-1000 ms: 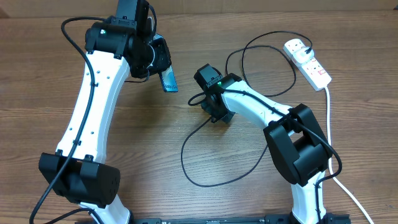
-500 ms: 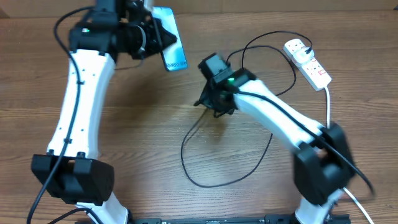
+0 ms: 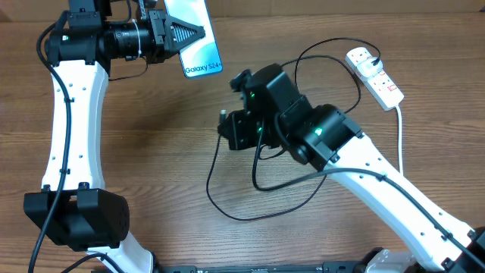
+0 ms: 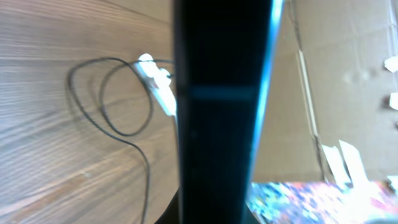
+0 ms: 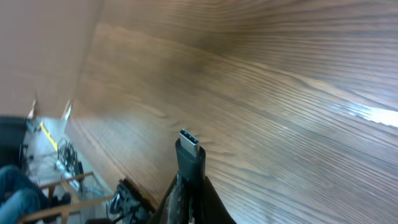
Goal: Plug charger to phone and switch on socket
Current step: 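Raise the plug with the right gripper toward the phone's bottom port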
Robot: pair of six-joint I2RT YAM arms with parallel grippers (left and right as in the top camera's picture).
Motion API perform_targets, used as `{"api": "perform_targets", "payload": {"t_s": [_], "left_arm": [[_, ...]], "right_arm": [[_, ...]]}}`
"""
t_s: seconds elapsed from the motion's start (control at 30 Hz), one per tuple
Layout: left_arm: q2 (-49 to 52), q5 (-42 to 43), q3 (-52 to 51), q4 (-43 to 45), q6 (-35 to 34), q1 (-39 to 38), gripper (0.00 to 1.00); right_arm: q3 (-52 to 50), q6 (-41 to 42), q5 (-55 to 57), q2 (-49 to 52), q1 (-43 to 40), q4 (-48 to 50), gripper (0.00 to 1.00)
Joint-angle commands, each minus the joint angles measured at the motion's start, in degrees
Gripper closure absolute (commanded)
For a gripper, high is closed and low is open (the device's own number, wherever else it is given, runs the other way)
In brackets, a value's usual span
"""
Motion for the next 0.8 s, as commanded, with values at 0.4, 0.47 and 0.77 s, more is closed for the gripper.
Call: {"api": "perform_targets", "payload": {"t_s": [0.4, 0.47, 0.77], "left_arm": [[-0.17, 4.31, 0.57, -13.46, 19.3, -3.72, 0.96], [-0.17, 4.35, 0.57, -13.57, 19.5, -3.82, 0.96], [-0.17, 6.01, 0.55, -14.14, 20.59, -3.85, 0.96]], "right_arm": [[1.16, -2.69, -0.28, -3.85, 1.33, 1.27, 0.96], [1.16, -2.69, -0.85, -3.85, 1.33, 1.36, 0.96], [1.16, -2.67, -2.08, -3.85, 1.33, 2.49, 0.96]]}}
